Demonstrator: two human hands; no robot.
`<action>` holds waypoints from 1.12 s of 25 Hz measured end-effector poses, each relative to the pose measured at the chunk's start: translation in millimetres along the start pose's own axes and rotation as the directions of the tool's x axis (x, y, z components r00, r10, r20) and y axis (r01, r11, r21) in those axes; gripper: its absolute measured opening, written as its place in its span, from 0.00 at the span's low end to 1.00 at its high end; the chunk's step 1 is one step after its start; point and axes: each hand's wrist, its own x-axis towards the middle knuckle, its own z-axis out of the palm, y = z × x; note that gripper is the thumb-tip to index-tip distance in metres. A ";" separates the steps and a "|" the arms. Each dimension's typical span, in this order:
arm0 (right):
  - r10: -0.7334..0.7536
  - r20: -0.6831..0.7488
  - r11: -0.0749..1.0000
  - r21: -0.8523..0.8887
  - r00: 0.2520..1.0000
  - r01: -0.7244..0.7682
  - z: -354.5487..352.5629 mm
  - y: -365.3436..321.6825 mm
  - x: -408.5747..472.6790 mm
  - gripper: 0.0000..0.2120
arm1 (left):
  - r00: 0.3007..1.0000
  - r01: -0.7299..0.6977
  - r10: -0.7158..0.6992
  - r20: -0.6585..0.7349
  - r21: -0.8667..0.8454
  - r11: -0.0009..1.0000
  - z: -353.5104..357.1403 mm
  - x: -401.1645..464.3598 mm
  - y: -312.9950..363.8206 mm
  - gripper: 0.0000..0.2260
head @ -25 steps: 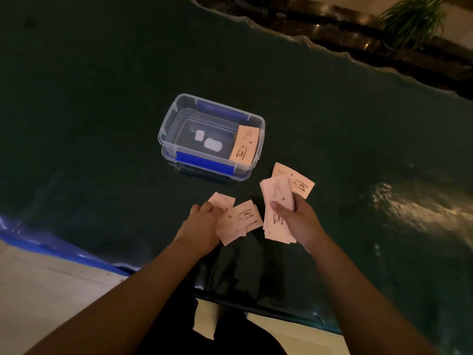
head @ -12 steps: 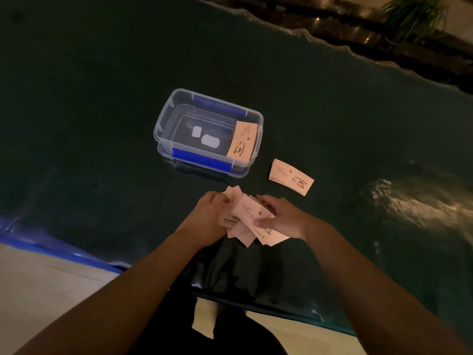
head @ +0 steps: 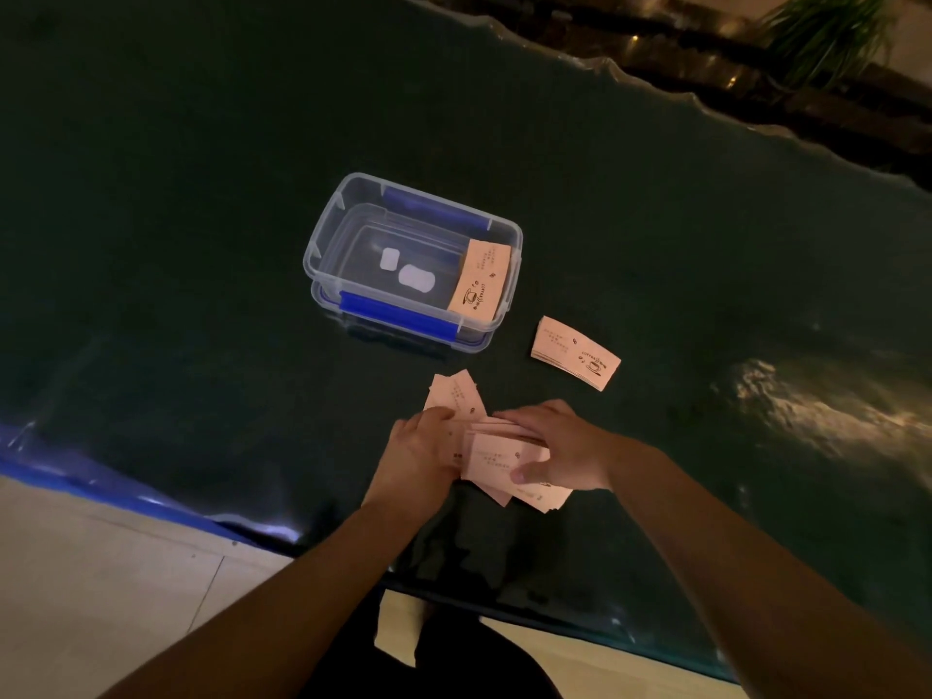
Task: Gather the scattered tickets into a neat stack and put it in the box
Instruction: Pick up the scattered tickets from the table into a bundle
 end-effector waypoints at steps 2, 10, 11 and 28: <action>-0.003 -0.003 0.997 -0.074 1.000 0.002 1.3 3.4 -0.8 0.43 | 0.999 0.025 -0.023 0.037 -0.057 0.998 4.2 1.0 1.0 0.26; -0.006 -0.016 0.988 -0.153 1.000 0.004 -0.1 8.6 -9.5 0.45 | 0.996 0.073 -0.065 0.056 -0.165 0.984 8.0 -4.2 -4.0 0.24; 0.017 -0.010 0.991 -0.132 1.000 -0.019 -0.1 11.1 -12.0 0.46 | 0.994 0.108 -0.105 0.027 -0.151 0.983 6.3 -3.7 -4.7 0.23; 0.175 -0.074 0.347 0.938 0.982 0.009 45.8 29.7 -38.0 0.30 | 0.783 0.568 -0.117 0.610 -0.626 0.535 43.5 -29.1 62.4 0.20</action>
